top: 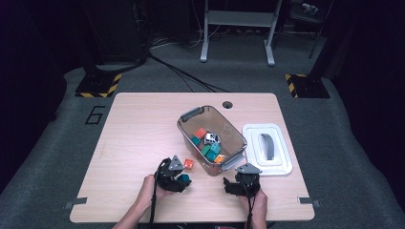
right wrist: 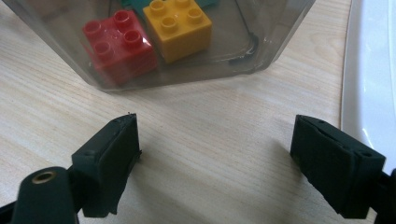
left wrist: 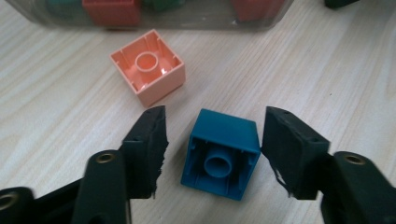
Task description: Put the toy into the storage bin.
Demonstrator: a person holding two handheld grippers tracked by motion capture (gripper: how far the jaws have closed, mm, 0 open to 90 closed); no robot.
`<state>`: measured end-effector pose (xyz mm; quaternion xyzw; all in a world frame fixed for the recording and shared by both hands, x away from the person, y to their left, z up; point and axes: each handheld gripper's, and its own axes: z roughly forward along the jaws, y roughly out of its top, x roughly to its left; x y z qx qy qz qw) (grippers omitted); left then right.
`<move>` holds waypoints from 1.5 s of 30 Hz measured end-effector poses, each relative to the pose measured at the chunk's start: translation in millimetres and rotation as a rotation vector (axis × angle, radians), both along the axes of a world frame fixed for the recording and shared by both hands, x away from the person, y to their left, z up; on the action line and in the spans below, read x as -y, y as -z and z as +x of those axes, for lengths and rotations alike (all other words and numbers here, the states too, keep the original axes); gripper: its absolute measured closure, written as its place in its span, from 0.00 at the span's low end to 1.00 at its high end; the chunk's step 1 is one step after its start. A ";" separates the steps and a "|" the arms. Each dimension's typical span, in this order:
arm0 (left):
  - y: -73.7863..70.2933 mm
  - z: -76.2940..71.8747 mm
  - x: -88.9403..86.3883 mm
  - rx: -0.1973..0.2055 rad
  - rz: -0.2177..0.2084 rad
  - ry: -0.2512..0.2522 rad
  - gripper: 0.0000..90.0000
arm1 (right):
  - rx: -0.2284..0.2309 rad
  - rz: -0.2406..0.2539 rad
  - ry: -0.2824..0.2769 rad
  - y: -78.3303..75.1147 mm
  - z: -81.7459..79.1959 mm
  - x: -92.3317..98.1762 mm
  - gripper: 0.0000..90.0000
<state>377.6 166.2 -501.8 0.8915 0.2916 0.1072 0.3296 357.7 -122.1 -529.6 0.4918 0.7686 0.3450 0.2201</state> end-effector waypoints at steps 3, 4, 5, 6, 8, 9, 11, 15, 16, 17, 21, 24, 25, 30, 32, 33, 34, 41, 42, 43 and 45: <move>-1.3 -0.7 1.4 0.004 -0.001 0.026 0.55 | 0.000 0.000 0.000 0.0 0.0 0.0 0.17; -1.3 -0.7 1.4 0.004 -0.001 0.026 0.59 | 0.000 0.000 0.000 0.0 0.0 0.0 0.17; -1.1 -1.5 1.2 0.006 0.007 0.030 0.63 | -0.004 -0.002 -0.006 -0.3 -0.3 0.2 0.17; -1.1 -1.5 1.2 0.006 0.007 0.030 0.65 | -0.004 -0.002 -0.006 -0.3 -0.3 0.2 0.17; -0.3 -3.2 0.8 0.009 0.000 0.034 0.65 | -0.002 0.000 0.002 -0.1 -0.2 -0.2 0.17; -0.4 -3.4 0.7 0.010 0.001 0.035 0.65 | -0.003 -0.001 -0.003 -0.2 -0.3 0.0 0.17; -0.7 -3.6 0.5 0.018 0.007 0.032 0.66 | -0.005 -0.002 -0.007 -0.3 -0.4 0.3 0.17; -2.4 -3.3 -1.3 0.016 -0.003 0.024 0.66 | -0.002 -0.001 -0.003 -0.2 -0.2 0.1 0.17; -3.9 -2.7 -3.1 0.023 -0.010 0.019 0.66 | 0.000 -0.001 0.000 0.0 -0.1 0.0 0.17; -4.7 -2.4 -3.9 0.022 -0.012 0.015 0.66 | -0.002 0.000 0.002 -0.1 -0.1 -0.2 0.17; -9.1 -0.9 -7.3 0.026 -0.020 0.005 0.66 | -0.001 0.000 0.001 0.0 0.0 0.0 0.17; -13.7 0.3 -10.4 0.028 -0.022 0.002 0.66 | -0.002 -0.001 0.002 -0.1 -0.1 0.0 0.17; -14.7 0.6 -11.2 0.031 -0.028 -0.001 0.66 | -0.002 0.000 0.001 0.0 0.0 0.0 0.17; -22.2 3.0 -17.2 0.044 -0.030 -0.019 0.66 | -0.002 0.000 -0.001 0.0 0.2 0.2 0.17; -26.2 4.1 -20.1 0.039 -0.026 -0.017 0.66 | -0.002 0.001 -0.001 0.0 0.2 0.2 0.17; -27.5 4.6 -21.0 0.044 -0.027 -0.021 0.66 | -0.002 0.001 -0.001 0.1 0.2 0.2 0.17; -29.1 5.0 -22.0 0.047 -0.024 -0.024 0.66 | -0.002 0.001 -0.001 0.0 0.3 0.2 0.17; -39.1 9.3 -30.1 0.045 -0.033 -0.029 0.66 | -0.002 0.001 -0.001 0.1 0.3 0.3 0.17; -40.5 10.0 -31.0 0.045 -0.033 -0.030 0.66 | -0.001 0.002 0.000 0.1 0.3 0.2 0.17; -43.2 11.3 -32.4 0.049 -0.027 -0.031 0.66 | -0.002 0.001 -0.001 0.0 0.3 0.2 0.17; -47.2 12.4 -33.6 0.049 -0.021 -0.030 0.66 | -0.002 0.001 -0.001 0.0 0.3 0.3 0.17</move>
